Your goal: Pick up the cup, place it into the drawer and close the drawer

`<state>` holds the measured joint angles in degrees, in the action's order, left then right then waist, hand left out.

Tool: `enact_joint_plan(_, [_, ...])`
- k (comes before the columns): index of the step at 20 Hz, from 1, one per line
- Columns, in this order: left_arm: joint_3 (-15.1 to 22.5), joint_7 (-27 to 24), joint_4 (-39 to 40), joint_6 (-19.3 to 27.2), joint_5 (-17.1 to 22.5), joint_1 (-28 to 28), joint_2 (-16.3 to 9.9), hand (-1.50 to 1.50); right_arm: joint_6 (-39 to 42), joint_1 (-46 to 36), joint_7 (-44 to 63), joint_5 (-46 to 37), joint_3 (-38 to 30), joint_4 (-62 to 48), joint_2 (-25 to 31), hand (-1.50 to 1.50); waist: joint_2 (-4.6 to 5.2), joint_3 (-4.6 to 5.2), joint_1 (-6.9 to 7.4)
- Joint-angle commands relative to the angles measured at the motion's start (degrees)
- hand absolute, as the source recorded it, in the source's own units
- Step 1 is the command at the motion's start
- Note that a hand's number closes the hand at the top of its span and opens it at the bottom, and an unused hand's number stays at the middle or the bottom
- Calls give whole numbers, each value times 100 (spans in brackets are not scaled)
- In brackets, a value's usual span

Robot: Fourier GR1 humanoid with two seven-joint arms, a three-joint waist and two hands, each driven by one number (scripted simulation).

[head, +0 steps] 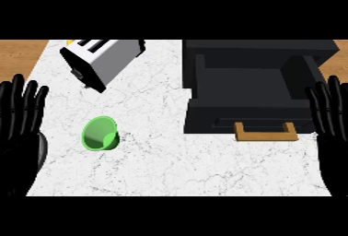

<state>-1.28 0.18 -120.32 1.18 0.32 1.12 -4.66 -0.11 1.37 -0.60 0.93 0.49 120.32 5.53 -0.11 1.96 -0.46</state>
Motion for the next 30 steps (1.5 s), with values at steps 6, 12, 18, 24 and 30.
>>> enact_joint_plan(6, [588, -25, -74, -1533, 1143, -16, -468, -150, -125, -460, -5, -42, -301, -182, 59, -150, 15, -196, 58])
enact_joint_plan(12, [358, 634, 320, -1462, 2211, 316, -145, -150, 317, -156, 476, -108, -199, -41, 408, -150, 8, -196, 43])
enact_joint_plan(18, [-310, 140, 1079, -2107, 2598, 581, -404, -150, 583, -262, -306, 60, -519, -803, 414, -150, 14, -197, 58])
enact_joint_plan(24, [-383, -877, 2368, -2079, 1446, 588, -251, -150, 311, -479, 82, -390, -79, -545, 163, -150, 14, -194, 51])
enact_joint_plan(30, [-659, -1426, 3484, -2000, 962, 167, -388, -150, 491, -271, -251, -349, -229, -687, 204, -150, 15, -195, 28])
